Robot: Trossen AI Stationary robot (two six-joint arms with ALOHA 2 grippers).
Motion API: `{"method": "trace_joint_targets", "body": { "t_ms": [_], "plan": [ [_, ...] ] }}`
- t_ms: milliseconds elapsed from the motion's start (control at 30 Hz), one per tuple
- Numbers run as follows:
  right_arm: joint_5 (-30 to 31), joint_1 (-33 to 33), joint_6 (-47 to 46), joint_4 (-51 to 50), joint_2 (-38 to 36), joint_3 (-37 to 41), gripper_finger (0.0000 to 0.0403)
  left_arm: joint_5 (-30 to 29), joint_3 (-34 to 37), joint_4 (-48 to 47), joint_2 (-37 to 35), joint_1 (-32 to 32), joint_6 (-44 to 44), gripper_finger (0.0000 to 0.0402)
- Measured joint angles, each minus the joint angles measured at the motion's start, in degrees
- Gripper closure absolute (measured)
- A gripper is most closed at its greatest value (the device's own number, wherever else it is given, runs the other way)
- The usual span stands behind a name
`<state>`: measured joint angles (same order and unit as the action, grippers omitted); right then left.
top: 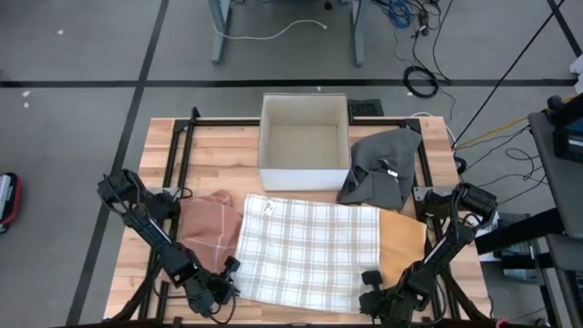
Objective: Fold towel
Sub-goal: Fold the white patterned towel
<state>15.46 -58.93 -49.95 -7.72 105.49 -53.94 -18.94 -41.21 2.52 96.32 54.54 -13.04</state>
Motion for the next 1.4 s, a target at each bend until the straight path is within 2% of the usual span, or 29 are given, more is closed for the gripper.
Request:
{"method": "trace_joint_targets", "body": {
  "t_ms": [267,367,600,700,1167,1233,1333,1400],
  "plan": [
    [1.1,-0.1,0.1,-0.1,-4.2,0.1,0.0392,-0.9,-1.9,-0.9,-3.5,0.0,2.4,0.0400],
    [1.4,-0.2,-0.9,0.8,-4.2,0.1,0.0360,-0.9,-1.9,-1.7,-3.6,0.0,2.4,0.0400],
    [1.6,-1.6,-5.3,0.9,-4.3,0.0,0.0249,-1.2,-1.9,-2.2,-3.6,-0.3,0.8,0.0400],
    [2.2,-2.6,-5.3,1.1,-4.2,0.0,0.0233,-1.3,-1.9,-2.2,-3.6,-0.2,-0.2,0.0401],
    [2.7,-4.2,-5.0,-3.7,-0.2,-0.4,0.0289,-1.3,-1.9,-2.0,-3.6,-0.3,-3.3,0.0401],
    [2.9,-4.2,-5.1,-4.0,-0.2,-0.4,0.0313,-1.2,-1.9,-2.0,-3.6,-0.2,-3.5,0.0401],
    [3.1,-4.2,-4.2,-4.5,-0.2,-0.3,0.0374,-1.2,-1.9,-2.0,-3.6,-0.2,-3.7,0.0401],
    [3.0,-4.2,-3.1,-4.0,-0.1,-0.3,0.0393,-1.2,-1.9,-1.9,-3.6,-0.3,-4.3,0.0401]
  ]
}}
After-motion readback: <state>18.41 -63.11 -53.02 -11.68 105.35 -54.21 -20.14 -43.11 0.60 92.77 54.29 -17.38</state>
